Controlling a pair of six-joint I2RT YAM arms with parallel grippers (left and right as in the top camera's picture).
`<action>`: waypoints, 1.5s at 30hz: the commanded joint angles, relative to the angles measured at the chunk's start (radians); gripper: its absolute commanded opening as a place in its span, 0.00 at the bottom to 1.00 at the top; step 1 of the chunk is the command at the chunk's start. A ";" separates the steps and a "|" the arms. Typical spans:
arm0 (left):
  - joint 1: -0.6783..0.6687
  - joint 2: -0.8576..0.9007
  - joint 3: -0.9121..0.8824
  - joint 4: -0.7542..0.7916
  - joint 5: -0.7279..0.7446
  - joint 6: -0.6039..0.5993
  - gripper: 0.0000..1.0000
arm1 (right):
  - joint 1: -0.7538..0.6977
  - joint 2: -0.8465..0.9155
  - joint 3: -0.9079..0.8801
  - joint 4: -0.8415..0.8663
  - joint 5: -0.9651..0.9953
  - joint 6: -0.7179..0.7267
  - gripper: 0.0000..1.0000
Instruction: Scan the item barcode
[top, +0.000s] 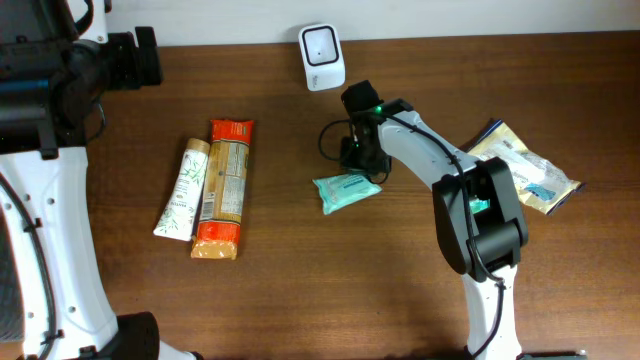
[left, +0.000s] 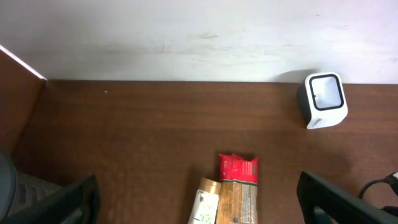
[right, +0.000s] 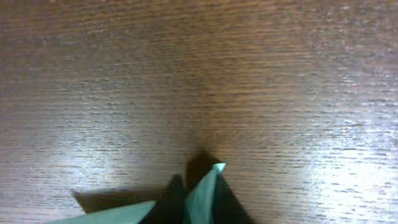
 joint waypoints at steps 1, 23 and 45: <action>0.001 -0.008 0.010 -0.001 -0.003 0.012 0.99 | 0.002 0.040 0.006 -0.028 0.038 0.010 0.04; 0.001 -0.008 0.010 -0.001 -0.003 0.012 0.99 | 0.212 0.034 0.008 -0.197 1.522 0.024 0.04; 0.001 -0.008 0.010 -0.001 -0.003 0.012 0.99 | 0.291 0.130 0.006 -0.153 1.395 -0.078 0.04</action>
